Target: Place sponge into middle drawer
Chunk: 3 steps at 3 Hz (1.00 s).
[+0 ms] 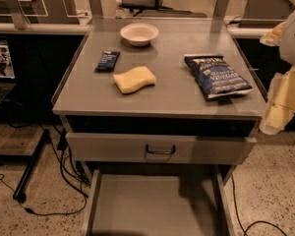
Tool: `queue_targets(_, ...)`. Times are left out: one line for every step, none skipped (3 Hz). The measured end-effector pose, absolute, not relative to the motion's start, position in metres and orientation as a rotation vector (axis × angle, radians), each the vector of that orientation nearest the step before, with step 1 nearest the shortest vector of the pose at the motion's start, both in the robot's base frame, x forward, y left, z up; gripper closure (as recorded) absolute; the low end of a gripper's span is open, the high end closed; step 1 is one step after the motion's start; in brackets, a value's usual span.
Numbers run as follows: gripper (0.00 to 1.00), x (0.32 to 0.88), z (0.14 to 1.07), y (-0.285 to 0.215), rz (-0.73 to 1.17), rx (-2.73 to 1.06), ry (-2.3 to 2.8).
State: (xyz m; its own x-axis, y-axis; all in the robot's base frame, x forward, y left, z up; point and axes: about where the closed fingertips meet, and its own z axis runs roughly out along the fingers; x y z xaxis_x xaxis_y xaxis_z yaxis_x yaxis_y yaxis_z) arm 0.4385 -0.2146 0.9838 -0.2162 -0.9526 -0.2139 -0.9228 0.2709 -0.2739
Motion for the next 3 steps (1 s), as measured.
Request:
queue_targets(0.00, 0.439, 0.984, -0.215, -0.124, -1.710, 2.211)
queue_targets(0.00, 0.444, 0.981, -0.211, -0.102, -1.705, 2.199)
queue_targets(0.00, 0.468, 0.963, -0.192, 0.004, -1.669, 2.177)
